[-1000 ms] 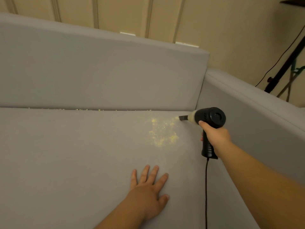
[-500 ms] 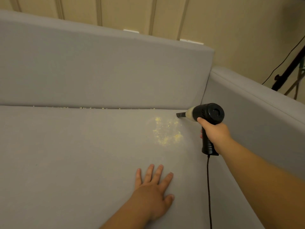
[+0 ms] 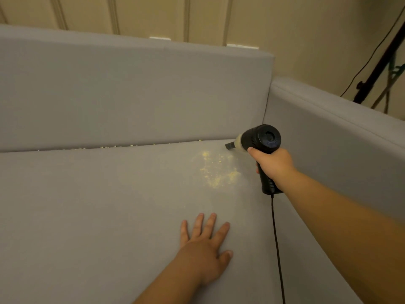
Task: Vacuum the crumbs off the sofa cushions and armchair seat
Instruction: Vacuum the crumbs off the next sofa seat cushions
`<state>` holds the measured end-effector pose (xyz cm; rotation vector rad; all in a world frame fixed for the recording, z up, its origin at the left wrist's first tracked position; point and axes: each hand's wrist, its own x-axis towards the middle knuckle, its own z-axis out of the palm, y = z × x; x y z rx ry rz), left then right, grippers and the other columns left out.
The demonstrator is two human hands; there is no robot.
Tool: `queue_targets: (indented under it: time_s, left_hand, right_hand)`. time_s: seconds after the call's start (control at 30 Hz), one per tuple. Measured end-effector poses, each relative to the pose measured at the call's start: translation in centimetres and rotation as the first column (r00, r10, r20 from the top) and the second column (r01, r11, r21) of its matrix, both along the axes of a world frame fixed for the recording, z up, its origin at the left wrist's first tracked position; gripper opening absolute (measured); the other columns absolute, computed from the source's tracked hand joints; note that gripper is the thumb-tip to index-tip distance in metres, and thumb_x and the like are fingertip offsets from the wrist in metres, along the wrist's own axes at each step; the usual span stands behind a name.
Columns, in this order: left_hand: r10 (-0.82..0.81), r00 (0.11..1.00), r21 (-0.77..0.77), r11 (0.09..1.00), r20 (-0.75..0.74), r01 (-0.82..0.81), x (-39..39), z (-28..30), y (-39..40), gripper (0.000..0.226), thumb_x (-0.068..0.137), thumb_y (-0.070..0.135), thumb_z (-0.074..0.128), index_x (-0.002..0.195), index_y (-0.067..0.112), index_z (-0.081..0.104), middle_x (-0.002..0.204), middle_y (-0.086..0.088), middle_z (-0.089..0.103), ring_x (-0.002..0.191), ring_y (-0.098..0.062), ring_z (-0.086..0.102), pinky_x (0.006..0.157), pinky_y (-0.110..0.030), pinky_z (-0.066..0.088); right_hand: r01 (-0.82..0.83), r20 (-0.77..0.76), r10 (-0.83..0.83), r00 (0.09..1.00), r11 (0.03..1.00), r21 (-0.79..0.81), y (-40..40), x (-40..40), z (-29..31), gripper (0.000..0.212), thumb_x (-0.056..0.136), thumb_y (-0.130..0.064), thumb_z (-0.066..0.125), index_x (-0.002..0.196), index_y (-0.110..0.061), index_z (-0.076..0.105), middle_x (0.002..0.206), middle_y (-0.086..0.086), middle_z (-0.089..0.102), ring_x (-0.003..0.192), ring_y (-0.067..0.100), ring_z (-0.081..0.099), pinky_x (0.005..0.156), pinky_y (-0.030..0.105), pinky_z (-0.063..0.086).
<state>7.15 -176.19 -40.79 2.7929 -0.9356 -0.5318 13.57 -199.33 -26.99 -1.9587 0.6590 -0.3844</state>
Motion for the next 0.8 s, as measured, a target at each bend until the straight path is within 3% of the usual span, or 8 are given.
queue_targets:
  time_s: [0.13,0.3,0.6,0.7,0.8]
  left_hand:
    - [-0.003,1.000,0.008,1.000,0.003,0.003,0.0,0.1,0.0,0.071,0.101,0.068,0.025,0.160,0.051,-0.013,0.170,0.008,-0.025,0.154,-0.025,-0.030,0.117,-0.062,-0.023]
    - [-0.005,1.000,0.019,1.000,-0.015,0.005,0.0,0.4,0.0,0.071,0.102,0.067,0.025,0.160,0.051,-0.012,0.170,0.008,-0.025,0.154,-0.024,-0.030,0.117,-0.062,-0.024]
    - [0.001,1.000,0.026,1.000,-0.013,-0.001,-0.1,0.5,0.0,0.071,0.102,0.067,0.025,0.160,0.051,-0.012,0.170,0.008,-0.024,0.154,-0.024,-0.030,0.118,-0.062,-0.023]
    - [0.000,1.000,0.030,1.000,-0.015,0.001,-0.2,0.6,0.0,0.071,0.102,0.067,0.026,0.160,0.051,-0.011,0.170,0.008,-0.024,0.155,-0.025,-0.029,0.118,-0.062,-0.022]
    - [0.000,1.000,0.038,0.999,-0.012,0.000,-0.1,0.5,-0.1,0.071,0.102,0.068,0.025,0.160,0.051,-0.011,0.170,0.008,-0.024,0.155,-0.025,-0.029,0.118,-0.063,-0.022]
  right_hand:
    - [0.080,0.023,-0.080,0.996,0.997,0.013,-0.7,-0.8,-0.2,0.026,0.084,-0.044,0.082,0.092,-0.023,0.068,0.088,0.013,0.075,0.088,0.034,0.075,0.088,0.051,0.062]
    - [0.060,0.017,-0.061,0.998,0.997,0.055,-0.9,-2.0,-0.7,0.030,0.086,-0.044,0.081,0.097,-0.019,0.069,0.082,0.012,0.075,0.087,0.033,0.076,0.089,0.050,0.062]
    - [0.029,0.018,-0.029,0.999,1.000,0.005,-0.8,-3.7,-0.8,0.029,0.088,-0.041,0.080,0.102,-0.018,0.070,0.083,0.011,0.076,0.079,0.027,0.076,0.079,0.041,0.062]
    - [0.059,0.027,-0.061,0.998,0.996,0.071,-0.5,-4.6,-1.2,0.029,0.089,-0.039,0.080,0.104,-0.017,0.070,0.084,0.012,0.075,0.076,0.026,0.074,0.073,0.037,0.060]
    - [0.037,0.020,-0.040,0.999,0.991,0.127,0.0,-6.2,-1.8,0.028,0.091,-0.037,0.080,0.103,-0.013,0.071,0.082,0.013,0.073,0.077,0.028,0.073,0.079,0.041,0.060]
